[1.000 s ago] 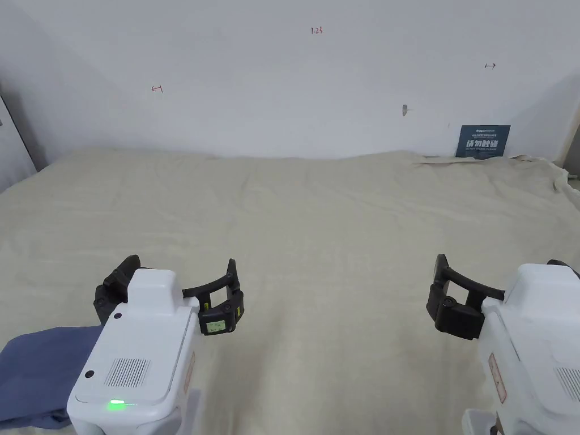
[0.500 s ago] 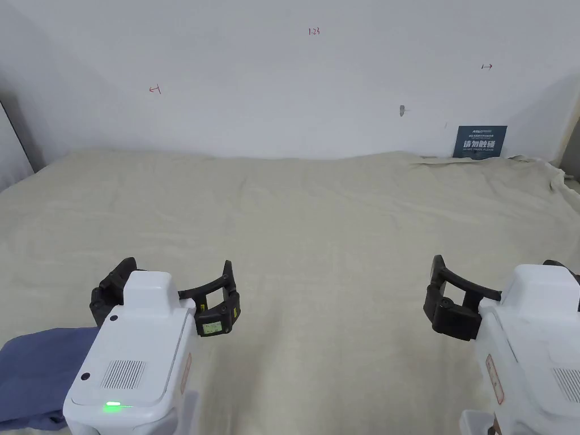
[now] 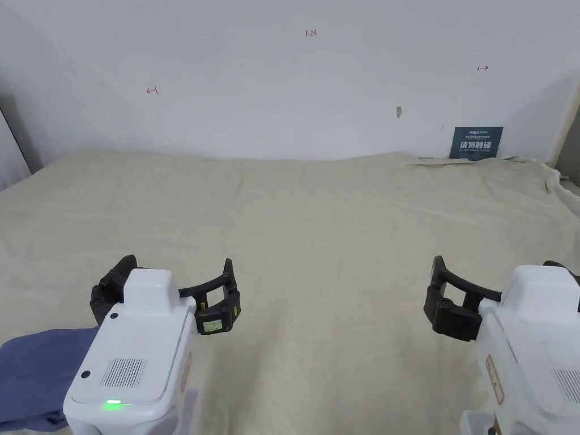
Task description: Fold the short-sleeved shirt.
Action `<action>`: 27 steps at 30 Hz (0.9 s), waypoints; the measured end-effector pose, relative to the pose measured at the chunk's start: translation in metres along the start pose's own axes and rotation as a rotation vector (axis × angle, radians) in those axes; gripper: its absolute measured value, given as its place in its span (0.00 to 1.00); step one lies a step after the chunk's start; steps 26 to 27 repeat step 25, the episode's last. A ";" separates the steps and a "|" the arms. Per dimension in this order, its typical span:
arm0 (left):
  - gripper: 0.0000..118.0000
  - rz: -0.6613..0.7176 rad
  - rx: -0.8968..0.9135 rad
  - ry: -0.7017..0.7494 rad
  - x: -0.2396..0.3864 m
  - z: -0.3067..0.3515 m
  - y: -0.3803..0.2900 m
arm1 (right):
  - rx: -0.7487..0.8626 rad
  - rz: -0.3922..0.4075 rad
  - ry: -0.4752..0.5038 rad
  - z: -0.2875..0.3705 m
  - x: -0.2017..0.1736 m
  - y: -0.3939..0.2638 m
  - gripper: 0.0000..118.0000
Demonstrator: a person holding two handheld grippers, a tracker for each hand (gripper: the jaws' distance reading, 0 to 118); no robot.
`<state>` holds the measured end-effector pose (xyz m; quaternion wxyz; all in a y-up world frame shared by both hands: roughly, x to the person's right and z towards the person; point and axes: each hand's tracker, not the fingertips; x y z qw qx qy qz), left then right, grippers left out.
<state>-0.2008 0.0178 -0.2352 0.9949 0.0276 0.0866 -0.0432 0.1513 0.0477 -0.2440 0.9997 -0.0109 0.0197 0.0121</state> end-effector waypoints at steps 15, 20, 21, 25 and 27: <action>1.00 -0.004 -0.004 -0.001 0.002 0.002 -0.001 | -0.026 -0.012 -0.005 0.000 0.004 -0.003 0.95; 1.00 -0.006 -0.005 -0.004 0.003 0.003 -0.001 | -0.037 -0.020 -0.005 0.000 0.005 -0.002 0.95; 1.00 -0.007 -0.005 -0.004 0.003 0.003 -0.001 | -0.038 -0.020 -0.006 0.000 0.005 -0.002 0.95; 1.00 -0.006 -0.006 -0.005 0.003 0.003 -0.001 | -0.050 -0.019 -0.013 0.000 0.006 -0.002 0.95; 1.00 -0.006 -0.006 -0.005 0.003 0.003 -0.001 | -0.050 -0.019 -0.013 0.000 0.006 -0.002 0.95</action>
